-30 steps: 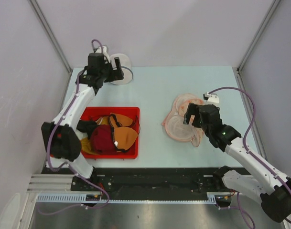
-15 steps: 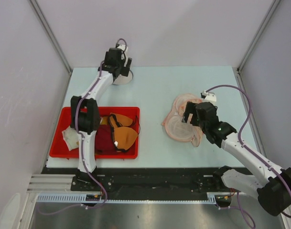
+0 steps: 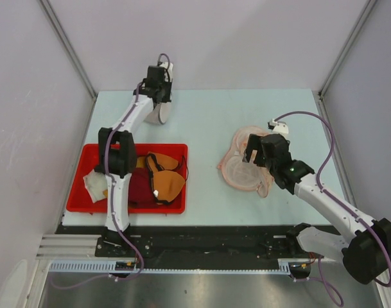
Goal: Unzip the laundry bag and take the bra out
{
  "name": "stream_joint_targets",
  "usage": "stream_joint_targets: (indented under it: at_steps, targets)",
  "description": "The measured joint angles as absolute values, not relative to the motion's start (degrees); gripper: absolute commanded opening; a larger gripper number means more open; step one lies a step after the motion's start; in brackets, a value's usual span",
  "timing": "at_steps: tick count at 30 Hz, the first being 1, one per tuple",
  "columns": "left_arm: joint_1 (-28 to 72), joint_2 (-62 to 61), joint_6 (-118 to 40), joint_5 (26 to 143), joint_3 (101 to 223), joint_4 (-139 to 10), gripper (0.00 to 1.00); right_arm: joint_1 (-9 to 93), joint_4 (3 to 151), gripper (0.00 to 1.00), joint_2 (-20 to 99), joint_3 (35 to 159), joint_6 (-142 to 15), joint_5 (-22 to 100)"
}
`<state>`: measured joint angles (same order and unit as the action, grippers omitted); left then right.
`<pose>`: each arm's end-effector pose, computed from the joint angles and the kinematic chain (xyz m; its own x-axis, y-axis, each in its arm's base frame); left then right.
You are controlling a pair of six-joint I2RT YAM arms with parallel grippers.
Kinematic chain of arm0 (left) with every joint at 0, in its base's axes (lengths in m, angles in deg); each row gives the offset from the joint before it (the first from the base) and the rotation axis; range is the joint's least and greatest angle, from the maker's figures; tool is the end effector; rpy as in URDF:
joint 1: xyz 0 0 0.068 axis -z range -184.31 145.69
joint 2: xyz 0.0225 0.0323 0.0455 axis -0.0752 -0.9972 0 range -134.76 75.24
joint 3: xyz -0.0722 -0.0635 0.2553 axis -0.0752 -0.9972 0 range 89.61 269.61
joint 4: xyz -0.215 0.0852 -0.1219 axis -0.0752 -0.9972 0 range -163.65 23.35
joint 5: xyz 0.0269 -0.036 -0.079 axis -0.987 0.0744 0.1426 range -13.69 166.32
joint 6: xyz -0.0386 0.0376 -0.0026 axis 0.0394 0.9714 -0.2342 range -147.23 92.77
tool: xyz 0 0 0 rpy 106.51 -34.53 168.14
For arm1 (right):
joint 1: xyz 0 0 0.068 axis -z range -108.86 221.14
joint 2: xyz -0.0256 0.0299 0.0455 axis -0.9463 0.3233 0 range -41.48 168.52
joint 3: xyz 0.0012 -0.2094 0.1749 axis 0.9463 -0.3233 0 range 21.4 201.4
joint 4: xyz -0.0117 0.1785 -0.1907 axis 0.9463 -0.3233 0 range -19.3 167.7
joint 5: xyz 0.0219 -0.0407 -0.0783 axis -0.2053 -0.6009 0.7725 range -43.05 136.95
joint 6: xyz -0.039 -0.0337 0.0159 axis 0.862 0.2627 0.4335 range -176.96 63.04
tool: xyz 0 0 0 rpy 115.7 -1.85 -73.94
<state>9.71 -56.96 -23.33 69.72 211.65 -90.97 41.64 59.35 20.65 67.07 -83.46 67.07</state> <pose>0.5242 -0.1267 0.2629 -0.5379 0.2039 -0.8180 0.1858 0.9751 0.1209 0.2122 0.1059 0.2737 -0.5412 0.1753 -0.8224 0.0279 0.9812 0.1908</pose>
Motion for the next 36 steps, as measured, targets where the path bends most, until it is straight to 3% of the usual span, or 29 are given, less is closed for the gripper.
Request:
stream_joint_targets:
  at_steps: [3,8,12,13,14,15,16,19,22,25,28,36]
  targets:
    - [10.0,-46.8,-30.1,78.6,203.7,-93.3,0.0,41.6,59.9,1.0,20.5,67.1,-83.5,66.4]
    - [10.1,-36.8,-41.0,94.1,201.3,-91.8,0.0,42.4,59.4,1.0,17.4,67.1,-85.7,64.6]
    - [7.9,-29.4,-57.3,113.4,190.7,-74.5,0.04,43.0,58.5,1.0,13.3,67.5,-87.0,64.5]
    - [7.1,-29.1,-62.7,117.7,187.7,-68.4,0.17,43.0,58.2,1.0,12.4,67.6,-87.0,64.5]
    - [6.3,-29.6,-68.3,121.7,184.9,-61.4,0.58,43.0,57.9,1.0,11.7,67.7,-87.0,64.5]
    - [5.5,-31.2,-74.1,125.4,182.5,-53.6,0.83,43.0,57.6,1.0,11.0,67.7,-87.1,64.5]
    - [4.9,-34.1,-80.6,128.5,180.6,-45.9,0.98,43.0,57.2,1.0,10.3,67.7,-87.0,64.6]
    - [3.2,-45.2,-100.7,133.8,175.8,-24.9,1.0,43.0,55.5,1.0,8.5,67.7,-87.0,64.9]
    - [2.1,-52.2,-110.0,135.6,172.0,-19.0,1.0,43.0,54.1,0.99,7.2,67.7,-86.7,65.3]
    - [1.6,-51.6,-103.7,136.0,172.3,-31.2,1.0,43.0,53.4,1.0,6.9,67.7,-85.9,65.0]
    - [2.1,-49.1,-87.6,132.2,181.0,-51.3,1.0,42.8,53.1,0.99,8.7,67.7,-85.7,63.6]
    - [8.5,-39.9,-56.8,113.2,196.1,-84.4,0.99,38.9,59.9,0.98,14.2,65.8,-84.1,59.6]
